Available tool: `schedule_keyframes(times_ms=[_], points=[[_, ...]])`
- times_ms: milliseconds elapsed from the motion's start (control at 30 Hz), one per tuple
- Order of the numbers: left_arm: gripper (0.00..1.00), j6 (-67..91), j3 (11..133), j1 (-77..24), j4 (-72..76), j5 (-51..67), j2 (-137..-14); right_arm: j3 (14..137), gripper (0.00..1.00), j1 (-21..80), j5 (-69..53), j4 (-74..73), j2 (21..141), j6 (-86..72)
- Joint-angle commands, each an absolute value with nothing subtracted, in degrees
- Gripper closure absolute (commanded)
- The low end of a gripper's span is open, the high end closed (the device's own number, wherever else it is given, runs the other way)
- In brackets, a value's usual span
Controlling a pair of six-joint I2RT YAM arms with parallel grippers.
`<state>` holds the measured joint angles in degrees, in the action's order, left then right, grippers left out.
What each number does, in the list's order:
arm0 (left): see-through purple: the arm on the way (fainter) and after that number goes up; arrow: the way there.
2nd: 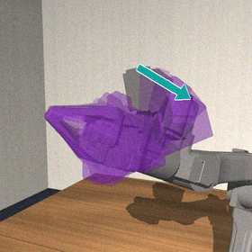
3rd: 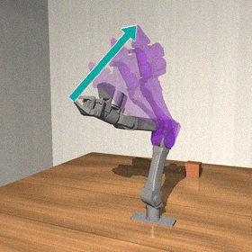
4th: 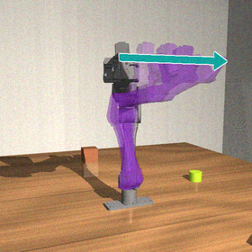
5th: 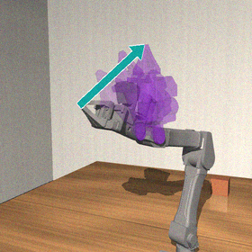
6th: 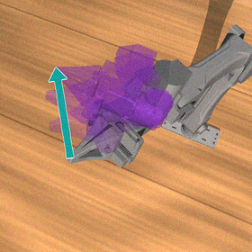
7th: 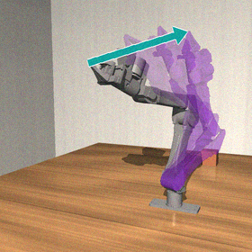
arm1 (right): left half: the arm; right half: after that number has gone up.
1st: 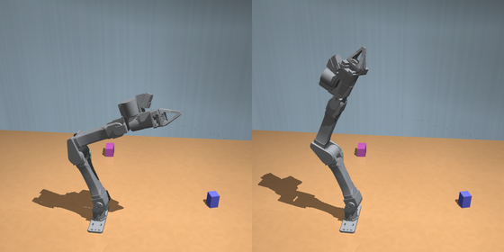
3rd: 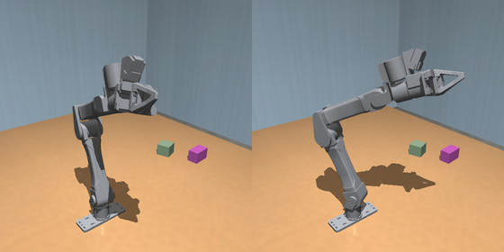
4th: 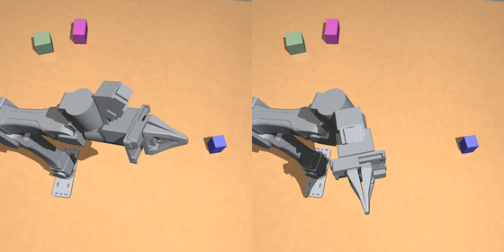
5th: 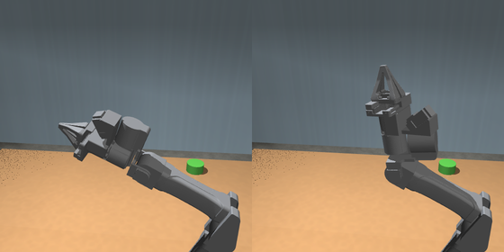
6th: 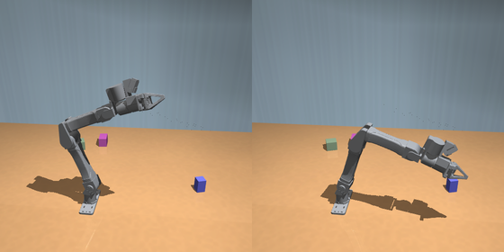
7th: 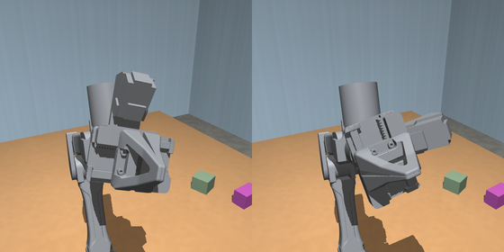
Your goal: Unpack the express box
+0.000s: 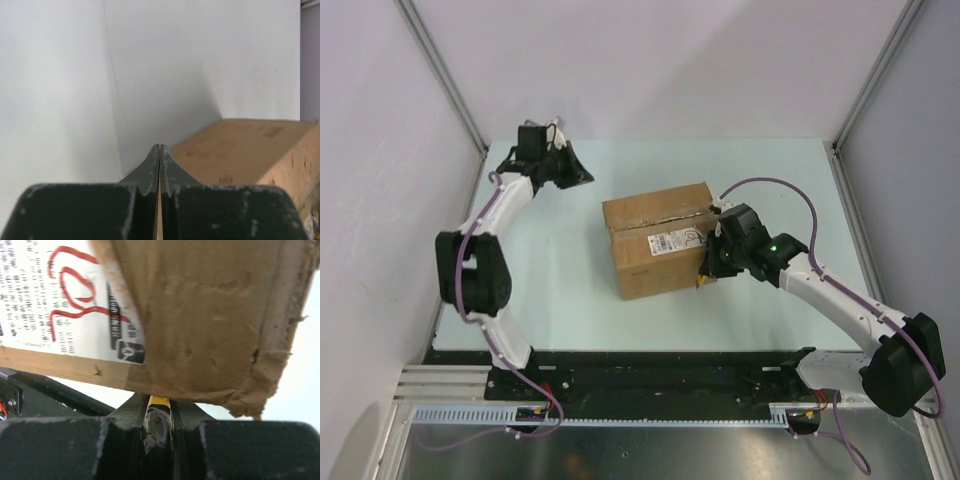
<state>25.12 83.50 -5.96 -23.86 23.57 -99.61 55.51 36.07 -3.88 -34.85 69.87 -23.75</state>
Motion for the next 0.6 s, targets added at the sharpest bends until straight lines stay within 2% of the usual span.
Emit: schedule_keyframes(times_ms=[0, 267, 567], points=[[1.00, 25.32, 93.31, -7.47, -23.73, 28.29, -107.83, 56.42, 1.00, 34.02, -1.76, -36.56, 70.92, -24.70], [1.00, 21.27, 92.64, -9.66, -23.73, 32.87, -111.97, 61.69, 1.00, 31.56, -0.44, -34.01, 78.48, -20.83], [1.00, 21.09, 78.85, -14.76, -23.73, 30.32, -104.51, 76.09, 1.00, 25.23, -1.06, -37.61, 89.03, -17.50]])
